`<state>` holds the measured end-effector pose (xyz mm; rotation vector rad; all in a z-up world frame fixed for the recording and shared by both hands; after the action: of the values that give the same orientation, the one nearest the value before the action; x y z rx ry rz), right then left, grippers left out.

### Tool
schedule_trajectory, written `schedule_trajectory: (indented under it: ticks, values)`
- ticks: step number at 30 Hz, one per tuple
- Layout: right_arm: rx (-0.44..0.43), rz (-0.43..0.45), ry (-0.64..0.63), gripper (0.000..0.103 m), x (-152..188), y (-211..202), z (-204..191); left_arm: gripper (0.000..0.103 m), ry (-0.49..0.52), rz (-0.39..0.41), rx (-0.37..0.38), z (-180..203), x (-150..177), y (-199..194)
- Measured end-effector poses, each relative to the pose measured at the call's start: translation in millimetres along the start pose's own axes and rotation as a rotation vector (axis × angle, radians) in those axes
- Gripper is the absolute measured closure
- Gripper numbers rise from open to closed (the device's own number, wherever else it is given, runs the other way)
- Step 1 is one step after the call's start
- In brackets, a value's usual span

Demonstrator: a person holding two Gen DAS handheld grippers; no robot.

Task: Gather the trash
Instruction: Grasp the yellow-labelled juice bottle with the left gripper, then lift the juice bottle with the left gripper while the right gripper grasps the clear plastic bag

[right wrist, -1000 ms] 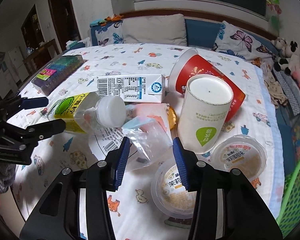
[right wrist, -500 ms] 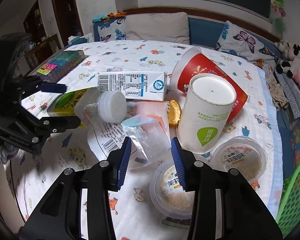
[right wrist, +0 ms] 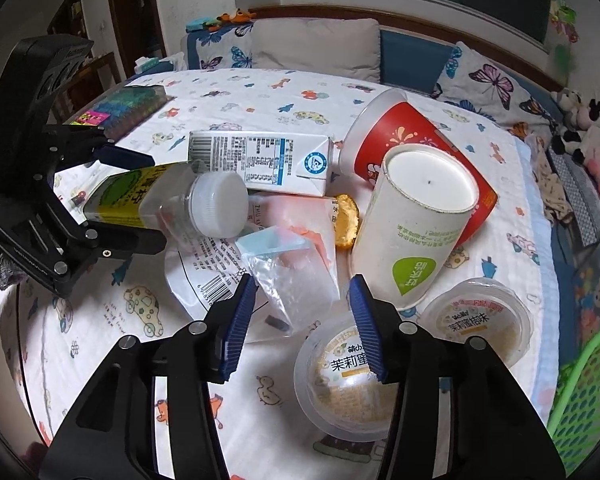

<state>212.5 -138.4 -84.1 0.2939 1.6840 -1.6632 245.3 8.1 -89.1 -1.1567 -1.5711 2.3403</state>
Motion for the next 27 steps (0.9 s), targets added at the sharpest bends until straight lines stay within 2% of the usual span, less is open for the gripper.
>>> schedule_trajectory:
  ticks: [3, 6, 8, 11, 12, 13, 14, 15, 19, 21, 27]
  values:
    - [-0.015, -0.018, 0.001, 0.052, 2, 4, -1, 0.011, 0.016, -0.009, 0.001, 3, 1, 6]
    - [-0.043, -0.023, 0.006, 0.060, 3, 5, -1, 0.018, 0.030, 0.000, 0.012, 8, 2, 6]
    - [-0.040, -0.023, 0.007, 0.063, 3, 5, 0, 0.027, 0.041, 0.017, 0.009, 13, 2, 3]
    - [-0.041, -0.003, 0.014, 0.066, 4, 0, -1, 0.036, 0.028, 0.034, 0.011, 16, 2, -1]
    - [-0.037, 0.009, 0.014, 0.067, 3, -4, -1, 0.038, 0.018, 0.043, 0.016, 17, 3, -3]
    - [-0.033, 0.017, 0.012, 0.073, 4, -6, -2, 0.039, 0.009, 0.050, 0.018, 18, 4, -5]
    - [-0.028, 0.026, 0.007, 0.085, 4, -10, -3, 0.040, -0.001, 0.058, 0.021, 18, 5, -6]
    - [-0.034, 0.029, 0.004, 0.088, 4, -14, -4, 0.041, -0.016, 0.067, 0.026, 19, 6, -9]
    - [-0.025, 0.053, -0.008, 0.089, 6, -26, -7, 0.044, -0.039, 0.096, 0.008, 24, 13, -17]
    - [-0.026, 0.062, -0.006, 0.096, 9, -31, -8, 0.045, -0.059, 0.111, 0.006, 25, 16, -22]
    - [-0.014, 0.089, 0.012, 0.096, 15, -47, -6, 0.045, -0.118, 0.182, 0.000, 27, 25, -43]
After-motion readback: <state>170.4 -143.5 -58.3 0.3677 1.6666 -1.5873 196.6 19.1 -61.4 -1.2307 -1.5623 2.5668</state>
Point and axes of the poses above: each gripper's, at about its wrist camera, not at the fingertips, and y roughly the way its jaws point, z to its right, x to its underside, the point moved 5 cm from there along y, roughly the way its jaws point, and after that the axes turned 10 degrees about x, right-handed, at the moved point
